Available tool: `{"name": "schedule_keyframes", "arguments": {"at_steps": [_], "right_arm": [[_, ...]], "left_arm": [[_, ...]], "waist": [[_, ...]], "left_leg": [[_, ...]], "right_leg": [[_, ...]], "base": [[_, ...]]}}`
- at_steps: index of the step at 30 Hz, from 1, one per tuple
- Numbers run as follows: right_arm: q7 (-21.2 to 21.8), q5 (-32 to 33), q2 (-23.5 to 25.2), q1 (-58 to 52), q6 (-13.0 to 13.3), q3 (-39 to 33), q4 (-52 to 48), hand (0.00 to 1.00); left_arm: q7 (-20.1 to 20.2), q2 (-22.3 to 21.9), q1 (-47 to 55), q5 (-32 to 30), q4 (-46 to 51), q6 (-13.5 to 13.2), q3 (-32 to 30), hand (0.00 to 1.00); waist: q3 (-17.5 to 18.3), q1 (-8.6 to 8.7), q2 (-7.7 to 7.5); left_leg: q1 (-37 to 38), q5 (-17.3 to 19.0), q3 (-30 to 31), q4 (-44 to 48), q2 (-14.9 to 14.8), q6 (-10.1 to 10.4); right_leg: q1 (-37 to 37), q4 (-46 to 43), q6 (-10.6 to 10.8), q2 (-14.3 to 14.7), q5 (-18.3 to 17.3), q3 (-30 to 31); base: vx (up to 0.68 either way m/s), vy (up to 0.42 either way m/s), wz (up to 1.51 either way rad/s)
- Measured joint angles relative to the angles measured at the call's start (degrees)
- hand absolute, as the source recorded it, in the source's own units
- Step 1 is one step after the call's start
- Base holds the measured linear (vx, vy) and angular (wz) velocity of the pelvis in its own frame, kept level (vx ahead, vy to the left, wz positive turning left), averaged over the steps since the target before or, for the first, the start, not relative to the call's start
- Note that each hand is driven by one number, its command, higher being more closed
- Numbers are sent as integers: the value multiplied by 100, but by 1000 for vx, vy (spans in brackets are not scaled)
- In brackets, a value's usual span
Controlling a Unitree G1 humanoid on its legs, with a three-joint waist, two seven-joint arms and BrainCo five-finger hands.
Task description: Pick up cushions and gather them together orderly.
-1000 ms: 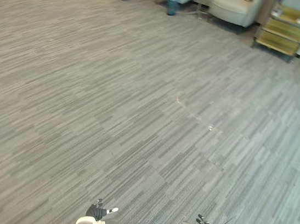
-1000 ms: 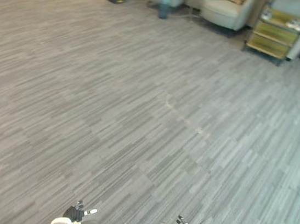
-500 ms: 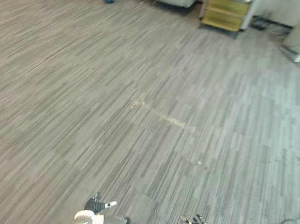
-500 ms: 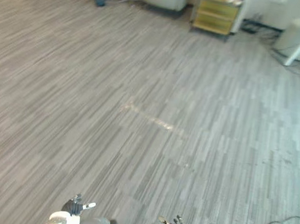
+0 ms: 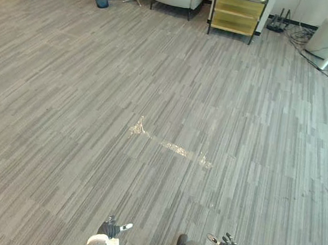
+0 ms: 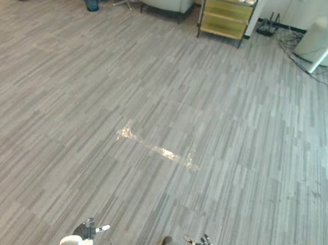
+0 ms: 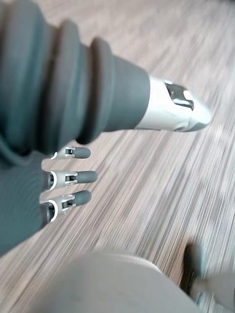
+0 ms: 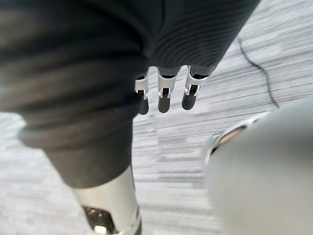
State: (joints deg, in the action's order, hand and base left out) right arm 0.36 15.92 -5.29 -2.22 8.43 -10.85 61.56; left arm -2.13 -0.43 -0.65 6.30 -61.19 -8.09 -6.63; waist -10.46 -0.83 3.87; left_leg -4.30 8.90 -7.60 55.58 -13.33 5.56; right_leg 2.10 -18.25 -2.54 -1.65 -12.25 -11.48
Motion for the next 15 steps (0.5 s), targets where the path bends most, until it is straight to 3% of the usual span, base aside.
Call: {"name": "schedule_keyframes", "arguments": {"at_steps": [2, 3, 4, 5, 6, 7, 8, 9, 10, 12, 13, 14, 15], "right_arm": [[-34, 39, 68, 17, -4, -21, 37, 0], [-35, 43, 81, 38, -4, -30, 39, 0], [-44, 45, 89, 55, -11, -65, 59, 0], [-50, 44, 84, 52, -12, -102, 61, 0], [-50, 45, 78, 52, -11, -134, 60, 0], [-70, 40, 48, 55, -9, -134, 94, 0], [-99, 38, 99, 119, -9, -98, 190, 0], [-101, 38, 131, 121, -7, -41, 255, 0], [-98, 32, 176, 118, -9, 1, 302, 0], [-93, 15, 184, 85, -15, -12, 313, 0], [-88, -18, 176, 82, -10, -25, 317, 0], [-83, -20, 174, 85, -4, -26, 318, 0], [-75, -21, 174, 81, -3, -25, 316, 0]], "left_arm": [[-12, -1, -12, 5, 87, -12, 96, 0], [-9, 1, -25, 5, 98, -19, 147, 0], [-11, -5, -78, 3, 115, -34, 220, 0], [-18, -14, -95, 3, 123, -37, 272, 0], [-23, -15, -92, 3, 124, -39, 331, 0], [-26, -13, -94, 9, 134, -39, 430, 0], [-34, 33, -109, 7, 132, -44, 505, 0], [-38, 110, -129, 7, 104, -44, 572, 0], [-16, 200, -193, 5, 10, -11, 661, 0], [-16, 215, -198, 8, 16, -21, 648, 0], [-14, 239, -197, 10, -6, -18, 654, 0], [-9, 264, -151, 6, -57, -13, 668, 0], [-10, 268, -121, 7, -85, -13, 706, 0]], "waist": [[19, -41, -80], [14, -65, -104], [16, -130, -141], [21, -172, -142], [33, -182, -121], [56, -265, -86], [103, -277, -228], [192, -237, -279], [215, -206, -461], [250, -240, -520], [270, -240, -541], [282, -230, -522], [289, -212, -490]], "left_leg": [[-519, 479, -568, -299, 78, -172], [-634, 544, -708, -625, 151, -188], [-810, 533, -898, -1786, 403, -214], [-852, 281, -853, -2953, 658, -235], [-869, 94, -762, -3505, 765, -214], [-955, -671, -376, -4157, 942, -188], [-955, -917, -235, -4121, 1137, -416], [-950, -848, -232, -4158, 1226, -458], [-948, -770, -264, -4000, 1315, -628], [-891, -566, -331, -3650, 1291, -727], [-655, -431, -435, -3545, 1281, -860], [-295, -228, -433, -3662, 1265, -845], [-55, -74, -413, -3793, 1248, -813]], "right_leg": [[-777, 578, 2, -79, -9, -25], [-928, 707, 9, -121, -6, -27], [-1176, 936, 46, -237, -6, -46], [-1363, 1115, 103, -291, -36, -43], [-1453, 1202, 158, -292, -67, -41], [-1642, 1399, 335, -266, -175, 6], [-1755, 1472, 430, -337, -242, 134], [-1755, 1447, 430, -404, -240, 133], [-1695, 1218, 516, -564, -185, 266], [-1550, 577, 725, -613, -50, 638], [-1254, -341, 890, -596, 150, 956], [-897, -1415, 1309, -595, 511, 1112], [-680, -2002, 1470, -595, 781, 1162]], "base": [[530, -117, -2], [521, -65, -11], [447, -11, -15], [453, 16, -14], [449, 82, -17], [469, 138, -22], [485, 138, -13], [537, 118, 12], [540, 107, 23], [559, 136, 2], [472, 136, -23], [464, 130, -28], [378, 84, -28]]}}
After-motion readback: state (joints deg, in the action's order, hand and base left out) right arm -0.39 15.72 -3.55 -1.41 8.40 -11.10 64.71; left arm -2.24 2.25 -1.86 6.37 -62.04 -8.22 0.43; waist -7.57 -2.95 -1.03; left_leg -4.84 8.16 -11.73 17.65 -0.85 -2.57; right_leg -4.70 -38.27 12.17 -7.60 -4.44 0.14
